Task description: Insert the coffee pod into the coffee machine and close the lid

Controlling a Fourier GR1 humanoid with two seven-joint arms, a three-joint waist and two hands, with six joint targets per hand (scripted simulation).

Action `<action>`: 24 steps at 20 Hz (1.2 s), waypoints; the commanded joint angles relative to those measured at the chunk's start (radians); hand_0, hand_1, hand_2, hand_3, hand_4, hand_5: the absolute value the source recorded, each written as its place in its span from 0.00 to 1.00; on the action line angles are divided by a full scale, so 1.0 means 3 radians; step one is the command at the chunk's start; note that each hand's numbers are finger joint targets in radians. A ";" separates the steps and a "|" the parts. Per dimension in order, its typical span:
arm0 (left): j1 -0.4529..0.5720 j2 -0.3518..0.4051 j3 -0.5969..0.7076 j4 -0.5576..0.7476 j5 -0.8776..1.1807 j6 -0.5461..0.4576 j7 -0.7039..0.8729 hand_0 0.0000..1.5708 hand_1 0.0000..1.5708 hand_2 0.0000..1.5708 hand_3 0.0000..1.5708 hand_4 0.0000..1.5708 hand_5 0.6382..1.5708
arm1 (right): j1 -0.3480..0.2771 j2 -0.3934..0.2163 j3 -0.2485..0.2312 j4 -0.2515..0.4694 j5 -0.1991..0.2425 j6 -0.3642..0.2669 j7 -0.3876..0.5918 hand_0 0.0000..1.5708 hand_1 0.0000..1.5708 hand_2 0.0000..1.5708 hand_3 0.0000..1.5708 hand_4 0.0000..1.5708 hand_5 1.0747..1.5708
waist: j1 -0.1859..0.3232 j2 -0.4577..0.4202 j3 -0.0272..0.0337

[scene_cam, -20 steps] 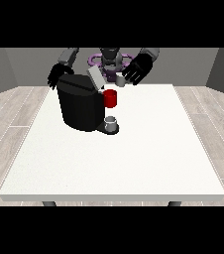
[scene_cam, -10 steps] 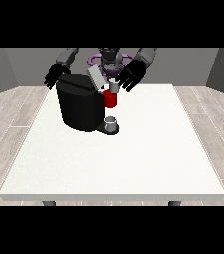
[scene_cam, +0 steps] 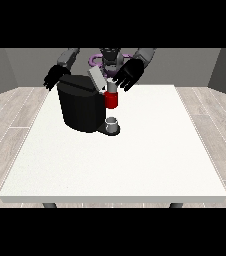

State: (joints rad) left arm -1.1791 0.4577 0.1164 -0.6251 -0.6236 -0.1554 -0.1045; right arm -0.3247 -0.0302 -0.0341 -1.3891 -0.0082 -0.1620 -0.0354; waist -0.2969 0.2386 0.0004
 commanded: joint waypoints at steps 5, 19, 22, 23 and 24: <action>-0.0076 -0.0042 -0.0007 -0.0026 -0.0007 -0.0106 0.0037 0.75 0.75 0.80 0.76 0.31 1.00 | 0.0022 -0.0046 -0.0123 0.0066 -0.0120 0.0070 -0.0085 0.00 0.00 0.00 0.00 0.33 1.00 | 0.0053 -0.0070 0.0001; 0.0088 -0.0106 -0.0027 0.0096 -0.0146 0.0123 -0.0102 0.78 0.78 0.81 0.75 0.31 1.00 | 0.0072 -0.0080 -0.0038 -0.0070 -0.0071 0.0048 -0.0025 0.00 0.00 0.00 0.00 0.28 1.00 | -0.0023 0.0098 -0.0001; 0.0144 -0.0307 -0.0040 0.0116 -0.0152 0.0210 0.0065 0.78 0.78 0.80 0.73 0.30 1.00 | 0.0233 0.0040 0.0060 -0.0054 -0.0074 0.0066 -0.0093 0.00 0.00 0.00 0.00 0.28 1.00 | -0.0076 -0.0004 -0.0001; 0.0088 -0.0192 0.0000 0.0094 -0.0119 0.0154 -0.0079 0.76 0.76 0.79 0.73 0.30 1.00 | 0.0023 0.0025 -0.0020 -0.0012 -0.0033 -0.0059 -0.0110 0.00 0.00 0.00 0.00 0.28 1.00 | 0.0046 0.0166 -0.0001; -0.0118 -0.0108 -0.0009 0.0023 -0.0092 -0.0077 -0.0059 0.77 0.77 0.79 0.72 0.29 1.00 | -0.0102 -0.0015 -0.0150 0.0135 -0.0110 -0.0035 -0.0222 0.00 0.00 0.00 0.00 0.28 1.00 | 0.0110 0.0182 0.0000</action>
State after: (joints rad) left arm -1.1753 0.4232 0.1165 -0.6082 -0.6568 -0.1345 -0.1192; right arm -0.3129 -0.0307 -0.0493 -1.3869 -0.0316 -0.1644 -0.0710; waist -0.2880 0.2698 0.0013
